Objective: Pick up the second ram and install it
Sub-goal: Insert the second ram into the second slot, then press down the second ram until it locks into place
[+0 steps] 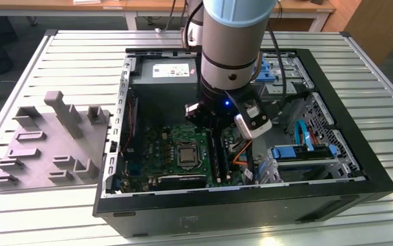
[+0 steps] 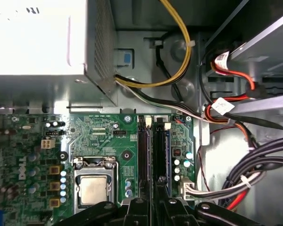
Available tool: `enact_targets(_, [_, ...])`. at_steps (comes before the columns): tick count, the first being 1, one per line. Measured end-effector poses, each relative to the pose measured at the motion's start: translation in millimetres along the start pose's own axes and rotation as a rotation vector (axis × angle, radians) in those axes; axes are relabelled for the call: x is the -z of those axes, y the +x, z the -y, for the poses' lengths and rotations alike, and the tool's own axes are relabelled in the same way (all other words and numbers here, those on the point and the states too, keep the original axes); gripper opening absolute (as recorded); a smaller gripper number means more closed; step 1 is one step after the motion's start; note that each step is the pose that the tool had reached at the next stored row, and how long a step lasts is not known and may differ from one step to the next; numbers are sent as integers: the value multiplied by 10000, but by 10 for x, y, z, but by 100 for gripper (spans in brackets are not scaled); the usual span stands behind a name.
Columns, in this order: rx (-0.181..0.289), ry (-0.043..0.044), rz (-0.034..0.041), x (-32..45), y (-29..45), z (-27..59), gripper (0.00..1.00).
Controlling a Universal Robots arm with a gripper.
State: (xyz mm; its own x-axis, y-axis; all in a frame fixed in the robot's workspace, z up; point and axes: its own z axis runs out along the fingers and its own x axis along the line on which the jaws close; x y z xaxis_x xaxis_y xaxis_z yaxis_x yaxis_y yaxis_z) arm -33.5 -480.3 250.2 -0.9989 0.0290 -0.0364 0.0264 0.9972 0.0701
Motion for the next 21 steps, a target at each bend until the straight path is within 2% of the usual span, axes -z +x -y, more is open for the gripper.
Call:
enact_targets(10, [0, 1, 0, 16, -1, -1, 19])
enact_targets(11, [0, 1, 0, 16, -1, -1, 12])
enact_targets(12, [0, 0, 0, 17, -1, -1, 11])
enact_targets(21, [0, 2, 0, 32, -2, -4, 11])
